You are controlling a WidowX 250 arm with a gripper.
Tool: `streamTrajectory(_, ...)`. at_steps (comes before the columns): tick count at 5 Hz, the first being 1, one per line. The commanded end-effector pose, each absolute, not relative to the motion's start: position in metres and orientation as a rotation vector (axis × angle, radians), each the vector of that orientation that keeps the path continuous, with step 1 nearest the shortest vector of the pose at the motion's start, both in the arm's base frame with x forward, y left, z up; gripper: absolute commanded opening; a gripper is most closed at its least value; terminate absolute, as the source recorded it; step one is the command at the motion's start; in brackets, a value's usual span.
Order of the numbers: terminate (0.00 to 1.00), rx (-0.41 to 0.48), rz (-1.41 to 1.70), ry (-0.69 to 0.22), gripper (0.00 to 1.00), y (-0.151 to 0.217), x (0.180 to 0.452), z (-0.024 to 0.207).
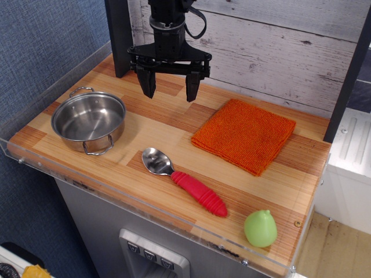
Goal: Place the green pear on top of the orange towel
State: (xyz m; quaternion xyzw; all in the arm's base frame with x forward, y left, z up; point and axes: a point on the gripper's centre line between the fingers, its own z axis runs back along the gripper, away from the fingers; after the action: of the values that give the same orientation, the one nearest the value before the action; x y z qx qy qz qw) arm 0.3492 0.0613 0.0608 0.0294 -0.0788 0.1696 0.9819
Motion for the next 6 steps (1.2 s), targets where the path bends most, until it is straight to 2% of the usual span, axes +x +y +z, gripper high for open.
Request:
streamTrajectory(1, 0.0, 0.059, 0.341, -0.159, 1.0, 0.061, 0.349, 0.061)
streamTrajectory(2, 0.0, 0.029, 0.324, -0.173, 1.0, 0.037, 0.342, 0.062)
streamTrajectory(3, 0.0, 0.034, 0.296, -0.162, 1.0, 0.015, 0.331, 0.058)
streamTrajectory(5, 0.0, 0.013, 0.199, -0.215, 1.0, -0.024, 0.297, 0.079)
streamTrajectory(6, 0.0, -0.015, 0.132, -0.224, 1.0, -0.043, 0.286, 0.081)
